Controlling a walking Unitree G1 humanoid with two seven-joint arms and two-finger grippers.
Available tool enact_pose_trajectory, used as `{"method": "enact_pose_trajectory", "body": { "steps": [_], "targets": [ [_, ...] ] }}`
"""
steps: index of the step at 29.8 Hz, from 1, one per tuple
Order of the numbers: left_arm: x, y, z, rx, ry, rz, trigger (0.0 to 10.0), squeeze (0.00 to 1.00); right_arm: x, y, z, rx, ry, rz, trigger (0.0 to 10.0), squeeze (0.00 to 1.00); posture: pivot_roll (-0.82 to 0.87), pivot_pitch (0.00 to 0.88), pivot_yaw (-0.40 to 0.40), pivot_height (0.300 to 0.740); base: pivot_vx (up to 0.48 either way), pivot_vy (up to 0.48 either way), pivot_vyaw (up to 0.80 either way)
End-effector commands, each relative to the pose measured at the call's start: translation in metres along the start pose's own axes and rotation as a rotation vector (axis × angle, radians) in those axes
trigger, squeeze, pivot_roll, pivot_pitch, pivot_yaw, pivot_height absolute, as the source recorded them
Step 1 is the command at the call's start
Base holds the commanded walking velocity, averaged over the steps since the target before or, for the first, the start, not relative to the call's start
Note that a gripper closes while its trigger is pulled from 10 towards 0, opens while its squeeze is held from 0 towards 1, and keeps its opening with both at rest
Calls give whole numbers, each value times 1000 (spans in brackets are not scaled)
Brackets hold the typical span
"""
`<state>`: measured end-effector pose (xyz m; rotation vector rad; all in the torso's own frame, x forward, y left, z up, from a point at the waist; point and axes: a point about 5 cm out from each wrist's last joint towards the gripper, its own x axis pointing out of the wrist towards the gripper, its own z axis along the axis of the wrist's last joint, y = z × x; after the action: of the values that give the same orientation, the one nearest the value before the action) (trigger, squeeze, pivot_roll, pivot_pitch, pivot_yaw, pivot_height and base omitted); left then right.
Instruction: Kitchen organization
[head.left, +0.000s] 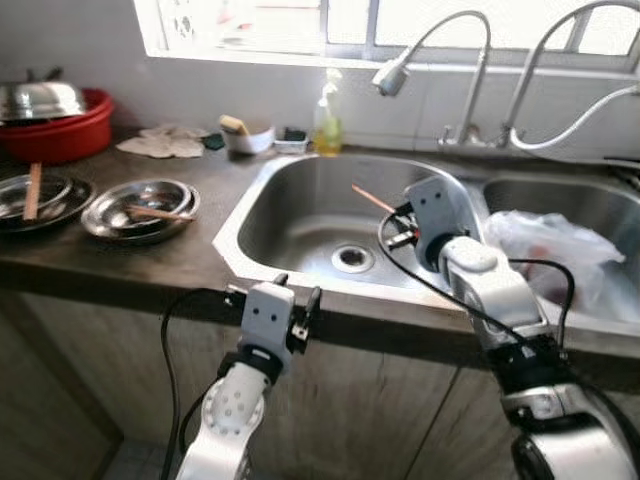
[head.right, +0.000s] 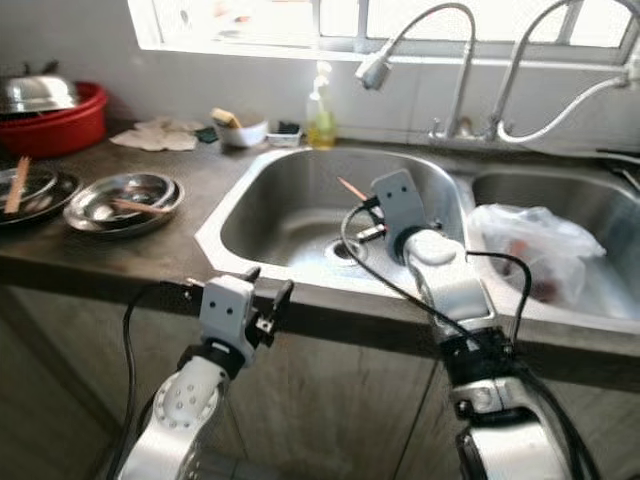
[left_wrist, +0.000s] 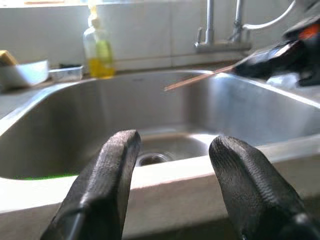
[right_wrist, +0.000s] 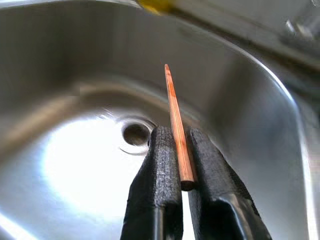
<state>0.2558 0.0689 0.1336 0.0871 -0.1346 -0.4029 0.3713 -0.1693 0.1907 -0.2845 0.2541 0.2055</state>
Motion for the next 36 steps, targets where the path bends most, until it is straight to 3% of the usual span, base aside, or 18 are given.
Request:
{"method": "enact_pose_trajectory", "body": {
  "steps": [1, 12, 25, 26, 27, 36],
  "targets": [
    [-2, 9, 1, 30, 0, 31, 10000, 0, 6, 8, 15, -6, -16, 40, 10000, 0, 15, 0, -57, 740, 386, 0, 0],
    [-7, 6, -1, 22, 14, 37, 10000, 0, 24, 18, -3, -13, 109, 115, 10000, 0, 26, 0, -76, 740, 32, 0, 0],
    [-12, 1, -2, 12, 26, 33, 10000, 0, 31, 31, -28, 12, 211, 174, 10000, 0, 34, 0, -90, 740, 0, 0, 0],
    [-13, 0, -2, 8, 28, 30, 10000, 0, 32, 32, -30, 11, 214, 173, 10000, 871, 34, 0, -88, 740, 0, 0, 0],
    [-13, 0, -2, 6, 29, 29, 10000, 0, 32, 32, -31, 2, 215, 171, 10000, 1000, 34, 0, -90, 740, 0, 0, 0],
    [-14, 0, -3, 5, 34, 26, 10000, 0, 32, 27, -28, 28, 166, 125, 10000, 1000, 25, 0, -84, 740, 0, 0, 0]
  ]
}}
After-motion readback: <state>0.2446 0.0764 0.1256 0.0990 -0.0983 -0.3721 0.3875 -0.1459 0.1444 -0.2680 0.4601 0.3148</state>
